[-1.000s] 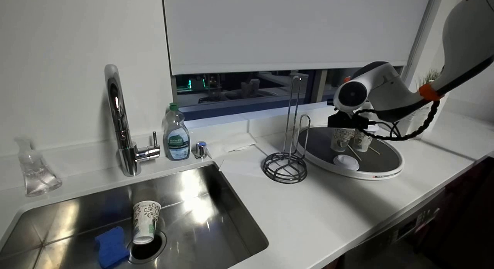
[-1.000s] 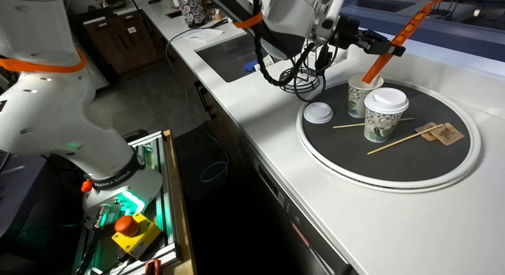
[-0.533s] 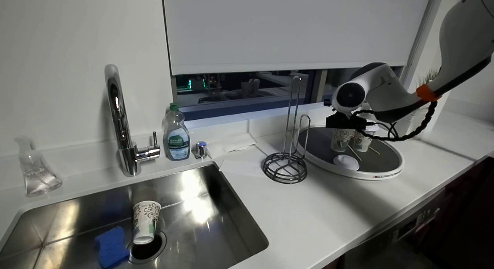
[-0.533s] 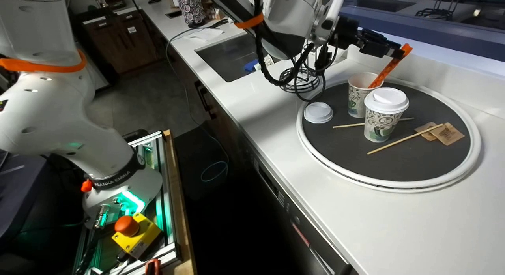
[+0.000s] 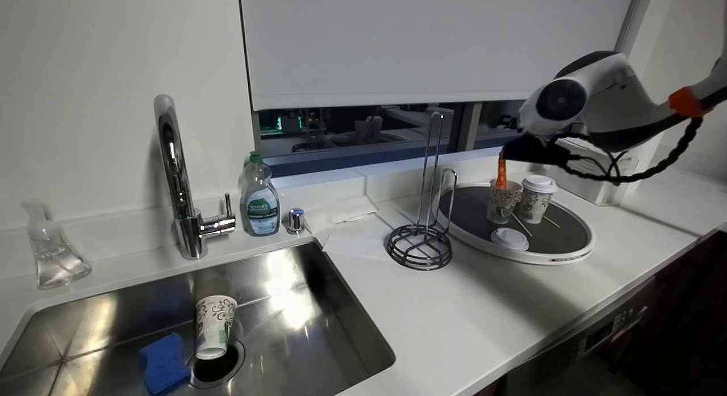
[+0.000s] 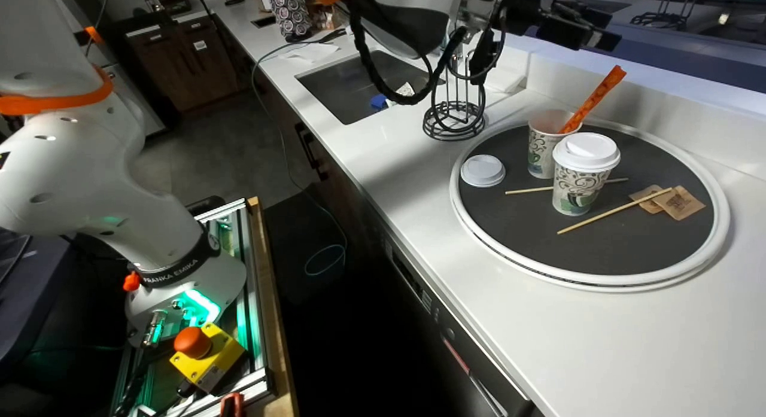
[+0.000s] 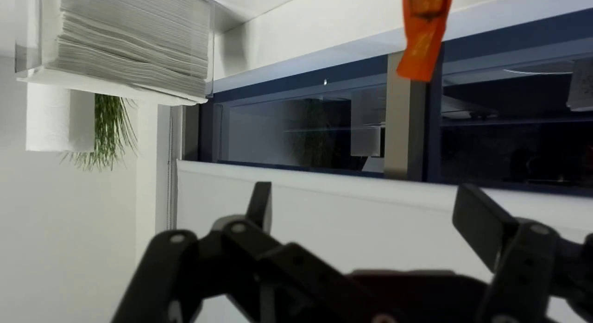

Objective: Pick up the orange pack from the tray and put it inside the paper cup on the left

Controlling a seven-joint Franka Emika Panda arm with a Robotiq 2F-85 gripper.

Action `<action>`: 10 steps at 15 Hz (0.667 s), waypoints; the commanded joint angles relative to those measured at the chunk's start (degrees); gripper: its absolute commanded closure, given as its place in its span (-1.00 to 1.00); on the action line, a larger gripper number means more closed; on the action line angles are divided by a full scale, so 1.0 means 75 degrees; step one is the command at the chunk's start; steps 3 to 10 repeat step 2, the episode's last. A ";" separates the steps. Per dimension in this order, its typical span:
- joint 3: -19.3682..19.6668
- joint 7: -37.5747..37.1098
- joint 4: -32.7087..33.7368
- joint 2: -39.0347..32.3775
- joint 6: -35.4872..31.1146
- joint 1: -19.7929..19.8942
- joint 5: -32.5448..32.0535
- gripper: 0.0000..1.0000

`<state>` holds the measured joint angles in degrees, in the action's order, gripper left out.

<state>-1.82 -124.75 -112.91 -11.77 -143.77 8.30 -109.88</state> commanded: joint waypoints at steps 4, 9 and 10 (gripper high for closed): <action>0.0290 -0.0029 -0.0445 0.0774 -0.0948 0.0208 -0.0145 -1.00; 0.0290 -0.0029 -0.0445 0.0774 -0.0948 0.0208 -0.0145 -1.00; 0.0290 -0.0029 -0.0445 0.0774 -0.0948 0.0208 -0.0145 -1.00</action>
